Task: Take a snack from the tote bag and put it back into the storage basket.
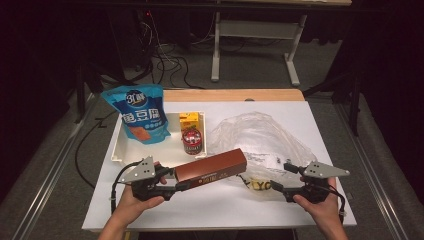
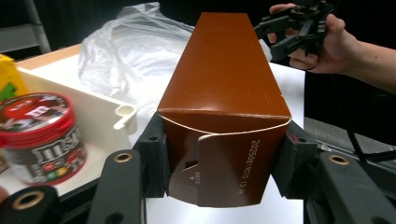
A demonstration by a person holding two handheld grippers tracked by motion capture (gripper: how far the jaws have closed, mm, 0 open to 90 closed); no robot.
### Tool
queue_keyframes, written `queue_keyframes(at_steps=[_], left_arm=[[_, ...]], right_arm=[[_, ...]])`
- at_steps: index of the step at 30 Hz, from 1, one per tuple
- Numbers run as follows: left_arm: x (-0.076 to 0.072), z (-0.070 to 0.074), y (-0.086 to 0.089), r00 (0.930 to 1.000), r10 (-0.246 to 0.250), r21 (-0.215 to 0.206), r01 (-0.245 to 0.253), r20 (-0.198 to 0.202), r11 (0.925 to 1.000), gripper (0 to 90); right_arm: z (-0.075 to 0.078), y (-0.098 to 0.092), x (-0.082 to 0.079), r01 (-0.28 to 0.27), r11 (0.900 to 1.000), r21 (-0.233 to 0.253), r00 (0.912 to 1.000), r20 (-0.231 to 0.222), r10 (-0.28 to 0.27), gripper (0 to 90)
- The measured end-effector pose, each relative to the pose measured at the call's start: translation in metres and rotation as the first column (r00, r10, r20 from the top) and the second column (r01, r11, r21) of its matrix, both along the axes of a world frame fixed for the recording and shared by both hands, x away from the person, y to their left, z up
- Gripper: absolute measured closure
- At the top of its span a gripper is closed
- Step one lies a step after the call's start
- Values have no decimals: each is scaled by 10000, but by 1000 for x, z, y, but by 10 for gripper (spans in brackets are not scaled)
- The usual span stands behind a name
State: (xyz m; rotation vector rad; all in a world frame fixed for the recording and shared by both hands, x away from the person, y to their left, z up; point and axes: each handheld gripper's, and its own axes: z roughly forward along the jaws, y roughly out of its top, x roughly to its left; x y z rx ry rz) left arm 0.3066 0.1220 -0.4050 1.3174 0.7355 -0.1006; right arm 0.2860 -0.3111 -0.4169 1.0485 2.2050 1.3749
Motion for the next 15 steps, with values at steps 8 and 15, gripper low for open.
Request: queue_keyframes(at_steps=[8,15], left_arm=[[1,2,21,9982,589,23,-589,73,9983,483],[3,-1,40,9934,1147,158,-1148,79,9933,483]], right_arm=[[0,0,-1,110,9999,-53,9999,2,-110,203],[-1,1,0,87,9999,-127,10000,-7,-87,205]])
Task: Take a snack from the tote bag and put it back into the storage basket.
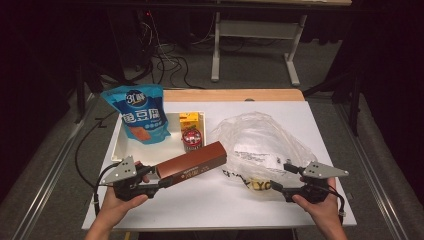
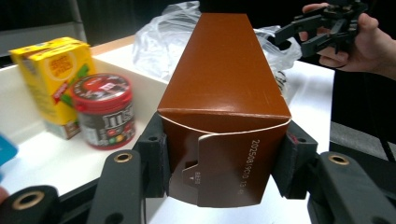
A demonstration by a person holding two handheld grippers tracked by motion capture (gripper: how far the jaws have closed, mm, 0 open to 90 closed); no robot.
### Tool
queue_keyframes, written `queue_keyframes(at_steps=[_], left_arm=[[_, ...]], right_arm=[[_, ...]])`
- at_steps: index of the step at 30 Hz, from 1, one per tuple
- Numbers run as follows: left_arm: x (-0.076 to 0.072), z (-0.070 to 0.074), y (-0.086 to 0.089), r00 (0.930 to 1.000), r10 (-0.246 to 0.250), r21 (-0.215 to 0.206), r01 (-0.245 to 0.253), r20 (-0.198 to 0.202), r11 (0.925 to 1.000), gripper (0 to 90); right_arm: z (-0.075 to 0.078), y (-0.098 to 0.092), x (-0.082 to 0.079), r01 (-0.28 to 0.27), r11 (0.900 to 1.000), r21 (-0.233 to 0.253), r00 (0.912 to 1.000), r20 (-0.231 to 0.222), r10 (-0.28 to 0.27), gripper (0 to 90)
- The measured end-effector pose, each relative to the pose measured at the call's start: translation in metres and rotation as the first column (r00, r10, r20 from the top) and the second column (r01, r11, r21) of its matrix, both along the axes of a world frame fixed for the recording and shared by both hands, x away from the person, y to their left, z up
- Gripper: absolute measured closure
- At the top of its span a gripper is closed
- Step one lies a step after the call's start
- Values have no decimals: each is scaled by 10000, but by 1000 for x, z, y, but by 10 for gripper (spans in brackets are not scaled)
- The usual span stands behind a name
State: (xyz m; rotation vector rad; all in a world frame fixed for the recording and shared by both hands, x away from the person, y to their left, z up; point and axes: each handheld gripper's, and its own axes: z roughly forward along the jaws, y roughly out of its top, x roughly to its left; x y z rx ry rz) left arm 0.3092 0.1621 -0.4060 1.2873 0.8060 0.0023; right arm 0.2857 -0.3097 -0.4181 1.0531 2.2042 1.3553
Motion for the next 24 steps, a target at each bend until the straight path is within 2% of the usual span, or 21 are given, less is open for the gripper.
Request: queue_keyframes(at_steps=[13,18,22,24], left_arm=[[0,-4,34,9956,935,168,-935,16,9955,483],[1,-7,45,9922,1236,121,-1235,-145,9923,483],[3,-13,51,9887,1483,335,-1475,-223,9885,483],[4,-14,54,9874,1553,308,-1544,-293,9875,483]], right_arm=[[-2,2,1,-41,10000,-70,10000,-86,41,208],[-4,3,1,-91,9999,-110,9999,-114,90,209],[-4,3,2,-94,9999,-128,9999,-123,92,209],[-4,3,2,-80,9999,-113,9999,-133,79,210]])
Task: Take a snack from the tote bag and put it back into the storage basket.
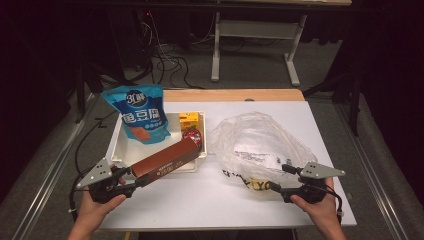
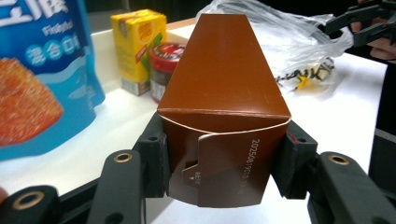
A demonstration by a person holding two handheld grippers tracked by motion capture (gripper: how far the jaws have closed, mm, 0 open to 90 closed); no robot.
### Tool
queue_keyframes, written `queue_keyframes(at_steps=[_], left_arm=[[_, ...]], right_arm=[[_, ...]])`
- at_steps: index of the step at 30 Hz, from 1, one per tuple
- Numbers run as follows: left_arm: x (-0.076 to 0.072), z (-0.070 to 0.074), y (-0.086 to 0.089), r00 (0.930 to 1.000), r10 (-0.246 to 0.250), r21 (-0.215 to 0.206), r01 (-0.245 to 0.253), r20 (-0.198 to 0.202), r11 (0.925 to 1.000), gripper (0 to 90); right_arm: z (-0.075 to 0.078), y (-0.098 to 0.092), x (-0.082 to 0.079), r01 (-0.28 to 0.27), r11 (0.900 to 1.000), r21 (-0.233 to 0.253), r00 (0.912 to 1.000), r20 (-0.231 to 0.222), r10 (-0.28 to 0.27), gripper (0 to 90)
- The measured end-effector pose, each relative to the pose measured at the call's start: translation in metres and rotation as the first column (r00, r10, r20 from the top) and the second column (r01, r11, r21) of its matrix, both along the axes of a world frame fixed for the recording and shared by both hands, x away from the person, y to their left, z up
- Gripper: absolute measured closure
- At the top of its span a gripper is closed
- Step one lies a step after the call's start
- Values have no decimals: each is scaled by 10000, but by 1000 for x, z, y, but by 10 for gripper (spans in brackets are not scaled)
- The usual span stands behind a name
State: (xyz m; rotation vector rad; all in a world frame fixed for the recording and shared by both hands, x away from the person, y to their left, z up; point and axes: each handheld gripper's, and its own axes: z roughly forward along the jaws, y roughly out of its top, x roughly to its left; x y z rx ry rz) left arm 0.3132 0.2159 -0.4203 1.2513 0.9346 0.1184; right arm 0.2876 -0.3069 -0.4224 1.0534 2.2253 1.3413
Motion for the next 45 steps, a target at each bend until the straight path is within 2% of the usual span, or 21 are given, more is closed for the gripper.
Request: queue_keyframes(at_steps=[4,7,16,21,27,35,38,45], left_arm=[[1,-2,5,9999,135,121,-135,1,9998,483],[2,-6,8,9997,192,321,-187,-143,9993,483],[7,-21,2,9987,113,932,-65,-507,9956,482],[11,-27,5,9972,340,1116,-264,-661,9934,481],[10,-27,14,9950,806,1204,-730,-596,9900,481],[18,-34,15,9862,1538,1380,-1443,-609,9799,479],[22,-35,12,9799,1909,1436,-1810,-583,9729,478],[24,-39,6,9780,2000,1338,-1908,-597,9725,472]], right_arm=[[0,-1,0,5,10000,-24,10000,6,-5,210],[0,-1,0,4,10000,-24,10000,-9,-4,210],[-1,-1,1,-25,10000,-29,10000,6,25,212],[-1,-1,1,-4,10000,-24,10000,-23,4,213],[-1,-2,1,-8,10000,-28,10000,-4,8,213],[-1,-1,1,-45,10000,-40,10000,12,45,213],[-1,-1,1,-42,10000,-46,10000,12,42,214],[-2,0,1,-52,10000,-63,10000,-16,52,214]])
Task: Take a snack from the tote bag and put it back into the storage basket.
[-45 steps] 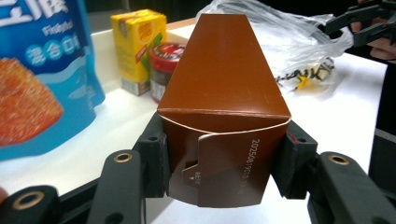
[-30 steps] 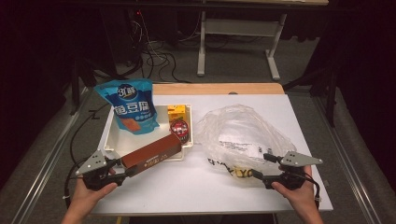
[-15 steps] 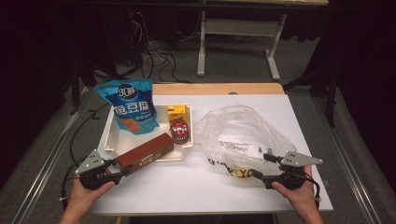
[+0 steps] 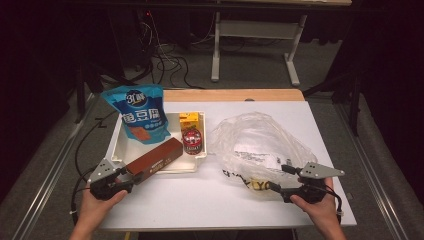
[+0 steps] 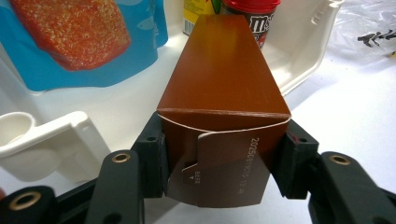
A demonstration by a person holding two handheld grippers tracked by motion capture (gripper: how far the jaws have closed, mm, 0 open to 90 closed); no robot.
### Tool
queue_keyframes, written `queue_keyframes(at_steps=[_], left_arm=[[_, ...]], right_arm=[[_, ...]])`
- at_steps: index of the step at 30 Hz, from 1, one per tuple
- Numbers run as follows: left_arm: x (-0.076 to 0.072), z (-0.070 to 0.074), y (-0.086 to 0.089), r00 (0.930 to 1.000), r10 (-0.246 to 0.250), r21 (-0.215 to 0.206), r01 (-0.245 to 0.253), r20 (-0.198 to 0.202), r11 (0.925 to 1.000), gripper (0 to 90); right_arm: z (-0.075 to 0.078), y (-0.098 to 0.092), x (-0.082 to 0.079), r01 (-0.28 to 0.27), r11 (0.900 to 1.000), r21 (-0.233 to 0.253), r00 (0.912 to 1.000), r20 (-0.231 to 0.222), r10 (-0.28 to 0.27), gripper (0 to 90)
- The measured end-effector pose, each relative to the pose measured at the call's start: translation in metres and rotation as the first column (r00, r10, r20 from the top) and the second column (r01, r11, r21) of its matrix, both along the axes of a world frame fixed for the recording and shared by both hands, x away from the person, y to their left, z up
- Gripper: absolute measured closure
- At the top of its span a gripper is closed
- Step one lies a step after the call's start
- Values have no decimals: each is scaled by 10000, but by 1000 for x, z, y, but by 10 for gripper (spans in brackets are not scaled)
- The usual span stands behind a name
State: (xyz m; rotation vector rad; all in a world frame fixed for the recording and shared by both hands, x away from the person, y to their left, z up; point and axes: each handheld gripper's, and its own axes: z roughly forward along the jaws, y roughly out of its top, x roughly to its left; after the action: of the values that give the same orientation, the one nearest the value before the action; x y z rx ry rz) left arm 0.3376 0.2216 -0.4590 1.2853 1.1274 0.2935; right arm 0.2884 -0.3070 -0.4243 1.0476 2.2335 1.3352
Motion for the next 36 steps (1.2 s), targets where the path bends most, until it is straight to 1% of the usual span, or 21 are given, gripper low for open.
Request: queue_keyframes(at_steps=[4,5,10,11,12,15,17,18,20,22,24,25,26,27,28,29,31,32,33,34,36], left_arm=[[0,0,-1,9999,101,-49,-101,-106,9999,442],[-1,0,-1,9998,116,-159,-119,-177,9998,431],[-5,10,-2,9992,321,-314,-329,-243,9990,292],[-6,12,-2,9985,448,-405,-460,-301,9981,256],[-7,14,-2,9983,526,-373,-535,-243,9979,232],[-15,20,1,9970,759,-574,-765,-121,9954,210],[-19,24,4,9952,962,-822,-973,-164,9919,210],[-22,24,6,9922,1229,-744,-1241,-200,9895,215],[-26,24,7,9877,1529,-695,-1548,-324,9855,237],[-31,22,8,9840,1722,-752,-1754,-463,9816,292],[-37,19,8,9850,1646,-660,-1678,-510,9836,408],[-40,18,6,9861,1563,-663,-1599,-563,9849,490],[-40,16,5,9858,1570,-539,-1602,-593,9856,672],[-39,14,3,9833,1668,-386,-1699,-734,9847,766],[-37,13,2,9801,1786,-294,-1817,-867,9829,833],[-34,12,1,9764,1920,-389,-1966,-988,9797,882],[-29,12,0,9727,2024,-517,-2092,-1135,9765,900],[-27,11,-1,9697,2153,-411,-2213,-1155,9743,900],[-25,10,-2,9682,2266,-365,-2315,-1057,9721,900],[-23,9,-3,9667,2365,-235,-2398,-977,9705,900],[-16,8,-4,9586,2753,198,-2746,-733,9614,900]], right_arm=[[0,0,0,0,10000,3,10000,7,0,214],[0,0,0,-6,10000,31,10000,27,6,214],[0,-1,-1,-8,10000,73,10000,0,8,214],[0,-1,-1,-19,10000,59,10000,21,19,214],[0,-1,-1,-22,10000,66,10000,4,22,213],[0,0,-2,-46,9999,92,10000,1,46,212],[0,-1,-2,-49,9999,106,10000,36,49,212],[0,-2,-2,-52,9999,96,10000,37,51,212],[0,-2,-2,-31,9999,121,10000,-14,31,212],[-1,-2,-2,-72,9999,78,10000,10,72,212],[-1,-1,-2,-86,9999,99,10000,8,86,212],[-1,-1,-2,-96,9999,100,10000,17,96,212],[-1,-1,-1,-101,9999,95,9999,24,101,212],[-1,-1,-1,-104,9999,83,9999,14,104,212],[-1,-1,-1,-82,9999,109,10000,-27,82,212],[-1,-1,-1,-94,9999,112,10000,-18,94,212],[-1,0,-1,-102,9999,118,9999,-16,103,212],[-1,0,-1,-93,9999,139,10000,-13,93,213],[-1,0,-2,-101,9999,141,9999,-5,101,213],[-1,0,-1,-111,9998,138,9999,13,111,213],[-1,0,-1,-95,9999,126,9999,-29,96,214]])
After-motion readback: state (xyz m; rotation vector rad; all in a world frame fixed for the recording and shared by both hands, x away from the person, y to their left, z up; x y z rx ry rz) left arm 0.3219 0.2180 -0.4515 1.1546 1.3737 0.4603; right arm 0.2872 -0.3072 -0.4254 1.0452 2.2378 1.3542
